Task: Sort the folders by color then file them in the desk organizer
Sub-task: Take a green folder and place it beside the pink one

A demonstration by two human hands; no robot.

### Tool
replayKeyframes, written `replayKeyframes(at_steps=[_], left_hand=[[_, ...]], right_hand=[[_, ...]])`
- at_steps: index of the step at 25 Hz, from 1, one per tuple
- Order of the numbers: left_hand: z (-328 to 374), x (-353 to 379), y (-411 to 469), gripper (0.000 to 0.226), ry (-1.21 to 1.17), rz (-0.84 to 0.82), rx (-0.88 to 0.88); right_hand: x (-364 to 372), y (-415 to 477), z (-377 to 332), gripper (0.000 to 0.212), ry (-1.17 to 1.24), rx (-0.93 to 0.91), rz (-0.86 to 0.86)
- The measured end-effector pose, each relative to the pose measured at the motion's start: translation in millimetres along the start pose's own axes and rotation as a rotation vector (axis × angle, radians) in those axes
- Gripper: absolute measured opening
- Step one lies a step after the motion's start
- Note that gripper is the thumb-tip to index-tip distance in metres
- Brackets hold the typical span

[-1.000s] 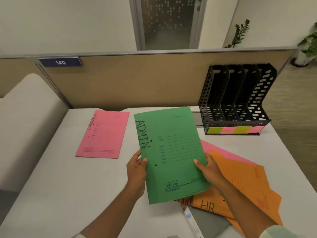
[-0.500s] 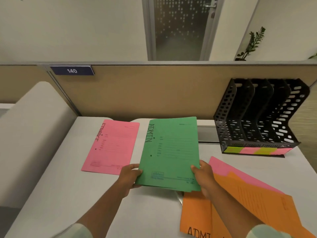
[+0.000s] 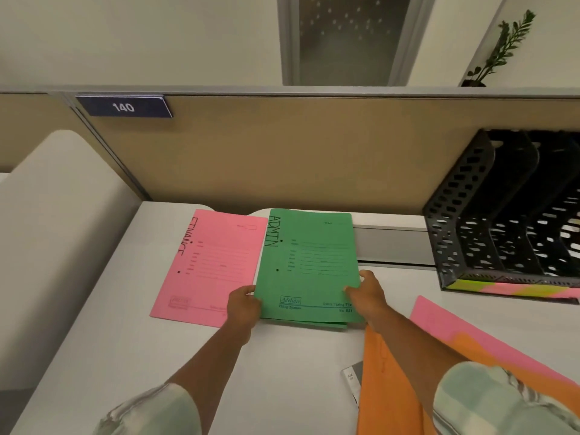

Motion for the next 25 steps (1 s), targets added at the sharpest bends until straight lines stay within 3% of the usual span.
replayKeyframes(at_steps=[5, 11, 14, 19, 25], left_hand=[[7, 5, -1, 0.045, 0.255, 0.055, 0.091], [11, 14, -11, 0.015, 0.406, 0.091, 0.159], [17, 16, -26, 0.006, 0.592, 0.104, 0.218], [19, 36, -58, 0.052, 0.839, 0.116, 0.408], [19, 61, -100, 0.07, 0.949, 0.124, 0.53]], right_hand=[[6, 3, 12, 0.04, -0.295, -0.042, -0.058], [10, -4, 18, 0.044, -0.45, -0.101, -0.111], [10, -15, 19, 0.044, -0.522, -0.148, -0.13], [4, -45, 14, 0.056, -0.629, -0.346, -0.126], [-13, -89, 11, 0.065, -0.662, -0.553, -0.075]])
Point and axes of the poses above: each hand's wrist, its own y-axis towards the middle knuckle, its own x-axis out of the palm, z = x × y, the point moved 8 cm from there along y, towards the middle knuckle, and after that the axes turned 13 degrees about y, right-handed, at the moved point
